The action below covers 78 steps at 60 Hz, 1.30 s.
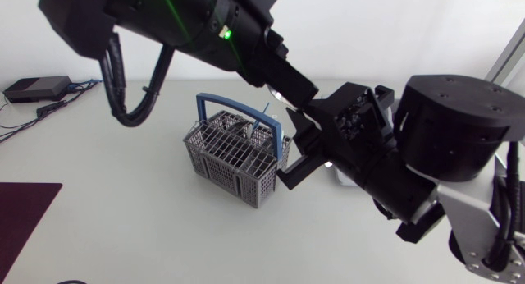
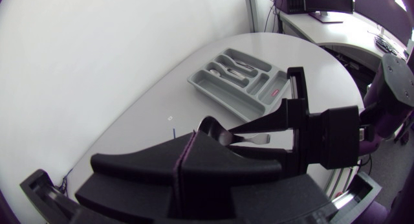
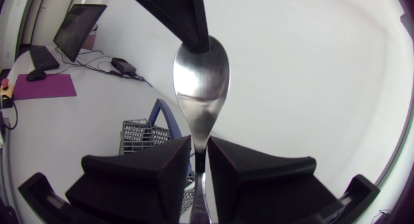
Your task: Unload the cutlery basket into the drawer organizer.
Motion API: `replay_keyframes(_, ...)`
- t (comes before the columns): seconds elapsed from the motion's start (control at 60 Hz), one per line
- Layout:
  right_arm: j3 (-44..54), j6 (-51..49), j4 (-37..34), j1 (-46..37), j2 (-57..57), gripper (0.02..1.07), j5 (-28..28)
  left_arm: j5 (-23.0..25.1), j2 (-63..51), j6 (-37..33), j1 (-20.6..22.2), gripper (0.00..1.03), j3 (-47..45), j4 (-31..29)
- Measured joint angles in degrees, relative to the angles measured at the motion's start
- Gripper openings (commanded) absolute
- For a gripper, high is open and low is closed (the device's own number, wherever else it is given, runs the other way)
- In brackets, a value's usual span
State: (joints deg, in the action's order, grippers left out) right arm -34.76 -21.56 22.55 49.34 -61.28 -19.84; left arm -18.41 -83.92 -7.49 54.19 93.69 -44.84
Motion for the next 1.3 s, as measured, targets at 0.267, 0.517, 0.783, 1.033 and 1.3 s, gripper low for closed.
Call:
replay_keyframes(0.267, 0.0, -0.2, -1.0, 0.0, 0.0, 0.08, -1.0, -0.3, 0.0, 0.0, 0.0, 0.11, 0.0, 0.4)
replay_keyframes(0.517, 0.0, -0.2, -1.8, 0.0, 0.1, 0.08, -1.0, -0.3, 0.0, 0.0, 0.0, 0.14, 0.0, 0.4)
replay_keyframes(0.783, 0.0, -0.2, -2.2, 0.1, 0.2, 0.08, -1.0, -0.1, 0.3, 0.0, 0.0, 0.17, -0.3, 0.3)
replay_keyframes(1.033, 0.2, -0.2, -4.1, 0.9, 0.3, 0.08, -1.1, 0.2, 1.0, 0.0, 0.0, 0.47, -0.6, 0.5)
replay_keyframes(1.3, 1.7, -0.2, -6.6, 1.3, 1.3, 0.08, -1.4, 0.2, 2.9, 0.0, 0.0, 0.88, -0.6, 1.9)
